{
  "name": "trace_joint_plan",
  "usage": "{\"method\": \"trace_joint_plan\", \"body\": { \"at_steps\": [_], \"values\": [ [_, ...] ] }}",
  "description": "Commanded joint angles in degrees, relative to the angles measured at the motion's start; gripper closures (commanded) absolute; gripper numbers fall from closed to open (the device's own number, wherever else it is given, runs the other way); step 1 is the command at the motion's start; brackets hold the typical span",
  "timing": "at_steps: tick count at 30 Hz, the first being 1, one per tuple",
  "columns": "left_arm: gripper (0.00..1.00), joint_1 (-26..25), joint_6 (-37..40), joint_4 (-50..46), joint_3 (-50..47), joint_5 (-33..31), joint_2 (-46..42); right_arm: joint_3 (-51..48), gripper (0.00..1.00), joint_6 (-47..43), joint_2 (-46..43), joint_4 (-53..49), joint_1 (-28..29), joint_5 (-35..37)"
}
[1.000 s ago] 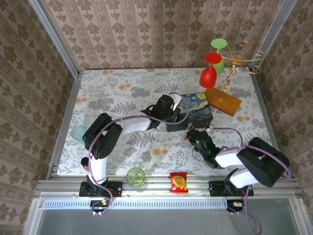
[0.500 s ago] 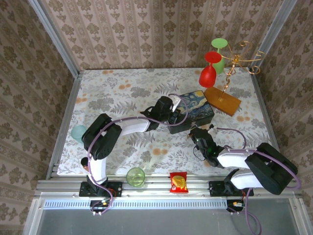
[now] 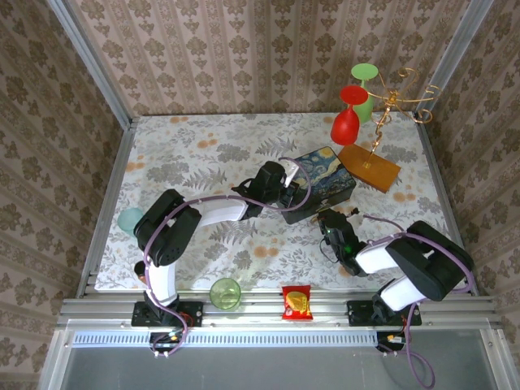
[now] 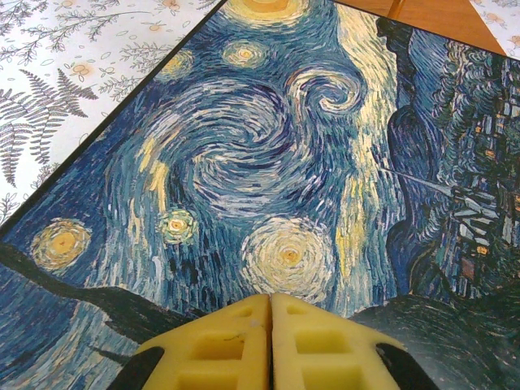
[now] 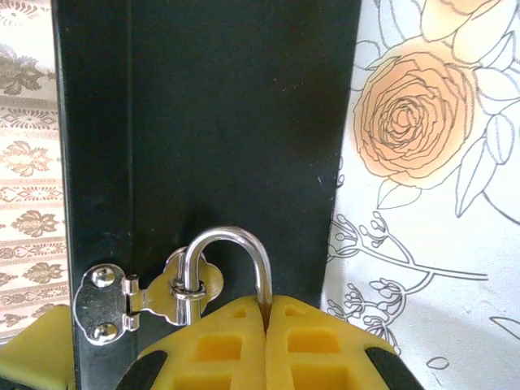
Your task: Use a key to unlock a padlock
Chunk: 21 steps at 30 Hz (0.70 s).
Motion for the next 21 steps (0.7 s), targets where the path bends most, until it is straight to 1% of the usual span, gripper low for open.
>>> {"method": "trace_joint_plan", "body": {
  "at_steps": [1,5,9,13,15,18,21],
  "values": [
    [0.9,2.01,-0.57,-16.49,-4.51,-4.02,3.4,-1.66,1.0,0.72,-2.77,-7.75,-1.88,6.5],
    [0.91,2.32,-0.82,-15.41,-5.5,-3.81,3.57,-1.78,1.0,0.57,-4.97,-9.72,-4.28,5.97],
    [0.92,3.03,-1.18,-14.75,-6.57,-3.76,3.24,-2.14,1.0,0.43,-4.31,-7.19,-5.78,5.05],
    [0.92,3.57,-1.17,-14.58,-7.06,-3.68,2.46,-1.66,1.0,-1.7,-4.99,-7.96,-7.15,3.76],
    [0.92,3.83,-1.22,-14.74,-7.1,-3.68,2.04,-1.58,1.0,-5.35,-8.75,-10.3,-8.01,2.67],
    [0.92,4.49,-1.33,-14.53,-7.41,-3.39,1.67,-1.1,1.0,-8.57,-15.0,-18.41,-8.95,3.54],
    [0.93,4.89,-1.44,-13.58,-8.0,-3.09,1.22,-2.99,1.0,-8.68,-17.57,-17.18,-10.92,1.92]
  ]
}}
